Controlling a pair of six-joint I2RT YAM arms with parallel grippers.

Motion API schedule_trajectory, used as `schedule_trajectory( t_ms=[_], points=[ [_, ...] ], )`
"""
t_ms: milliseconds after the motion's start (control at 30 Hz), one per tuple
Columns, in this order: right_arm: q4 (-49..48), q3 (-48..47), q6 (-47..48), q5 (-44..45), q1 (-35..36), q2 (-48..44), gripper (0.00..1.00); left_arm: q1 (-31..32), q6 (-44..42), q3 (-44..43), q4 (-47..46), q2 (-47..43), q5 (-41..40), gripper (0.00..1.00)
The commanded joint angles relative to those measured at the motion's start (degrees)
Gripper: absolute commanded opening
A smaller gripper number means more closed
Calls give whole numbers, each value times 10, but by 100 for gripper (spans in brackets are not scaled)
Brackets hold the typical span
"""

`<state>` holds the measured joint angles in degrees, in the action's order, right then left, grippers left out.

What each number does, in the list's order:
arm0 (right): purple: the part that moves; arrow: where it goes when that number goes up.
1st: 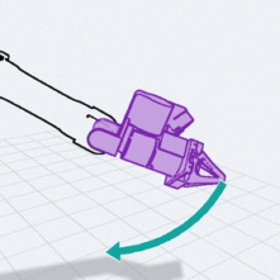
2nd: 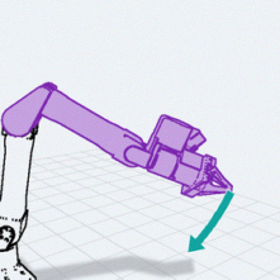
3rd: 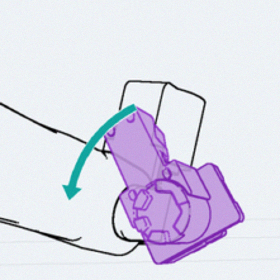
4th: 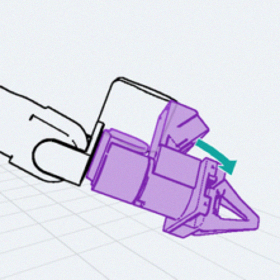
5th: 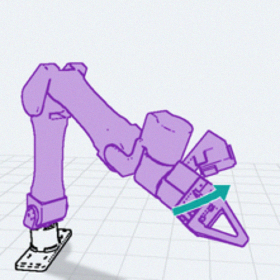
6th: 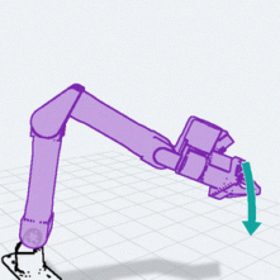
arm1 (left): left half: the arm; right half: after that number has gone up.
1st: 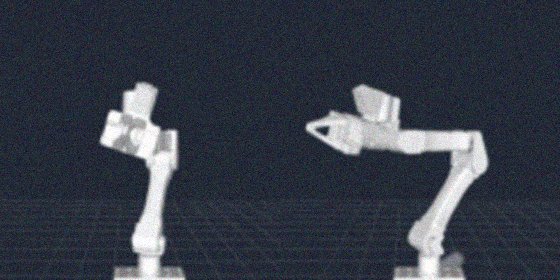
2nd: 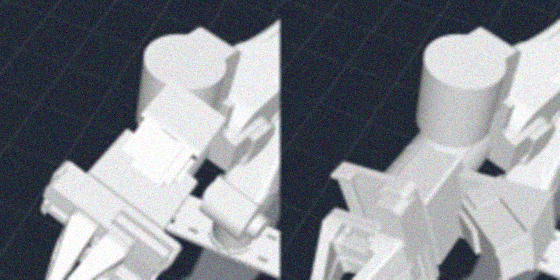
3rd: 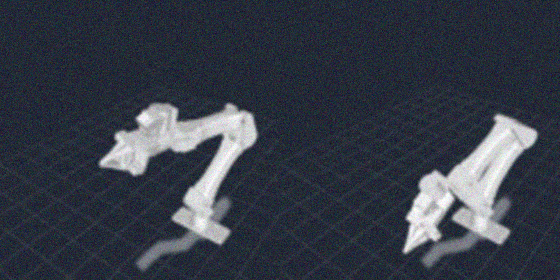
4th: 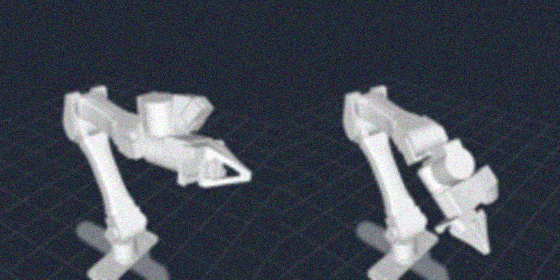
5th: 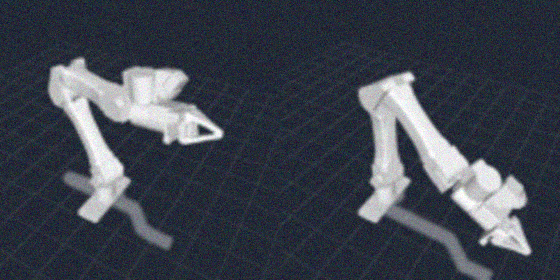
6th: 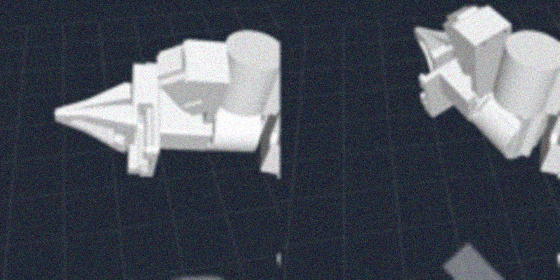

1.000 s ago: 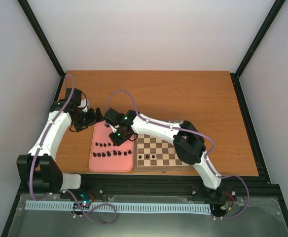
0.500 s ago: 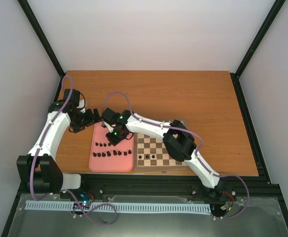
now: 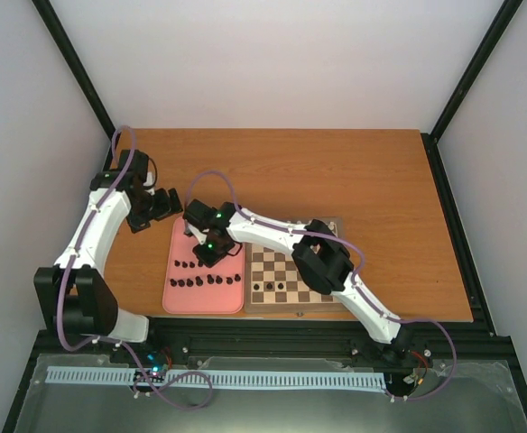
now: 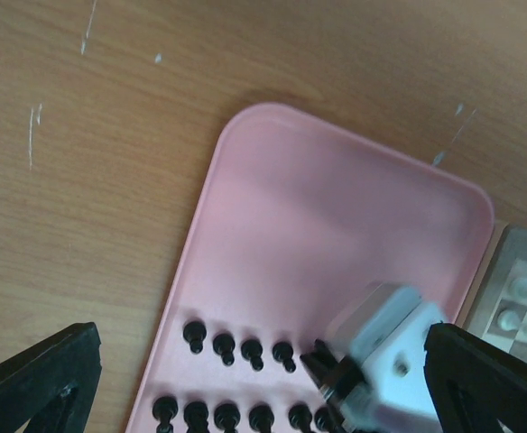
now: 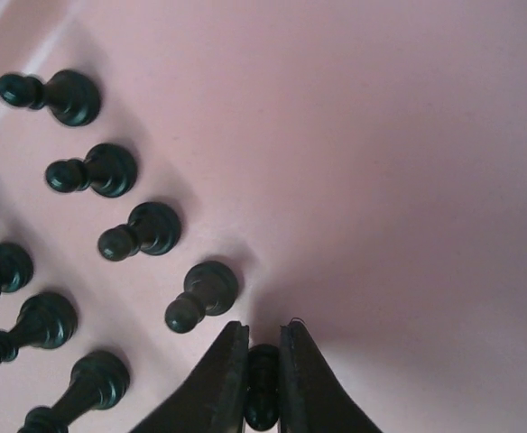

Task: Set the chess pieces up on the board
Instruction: Pick up the chess piece from the storage box, then place the chess piece on the chessboard.

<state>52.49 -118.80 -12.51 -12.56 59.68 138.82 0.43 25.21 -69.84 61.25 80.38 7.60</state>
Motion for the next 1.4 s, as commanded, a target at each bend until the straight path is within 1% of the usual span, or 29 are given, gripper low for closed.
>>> schedule_trajectory(
  t_ms=[0,100,233,367,500,567,667,833,933,1033,1167,1267,1367],
  points=[
    [5,-14,6,0,4,6,8,3,19,-58,9,23,-22,100],
    [5,-10,9,10,4,-7,6,2,20,-69,10,35,-21,100],
    [3,-6,13,33,0,-32,5,2,25,-64,3,44,-25,100],
    [-2,9,10,56,-7,-77,5,3,26,-69,-1,59,-32,100],
    [-2,45,-2,85,-17,-134,5,2,28,-93,3,73,-36,100],
    [-4,80,-12,103,-25,-171,5,-4,29,-114,15,77,-31,100],
    [-9,155,-27,125,-41,-236,5,-19,28,-155,25,65,-2,100],
    [-2,302,-52,142,-66,-346,5,-19,22,-240,48,38,33,100],
    [-2,387,-69,142,-76,-404,5,-18,23,-291,52,1,16,100],
    [-3,458,-88,137,-79,-449,5,-10,19,-292,29,-41,11,100],
    [-4,526,-113,129,-80,-497,5,-9,9,-287,13,-48,40,100],
    [0,560,-126,127,-79,-520,5,-8,14,-301,16,-37,64,100],
    [-8,580,-135,116,-79,-529,5,-8,28,-294,8,-40,78,100]
  ],
)
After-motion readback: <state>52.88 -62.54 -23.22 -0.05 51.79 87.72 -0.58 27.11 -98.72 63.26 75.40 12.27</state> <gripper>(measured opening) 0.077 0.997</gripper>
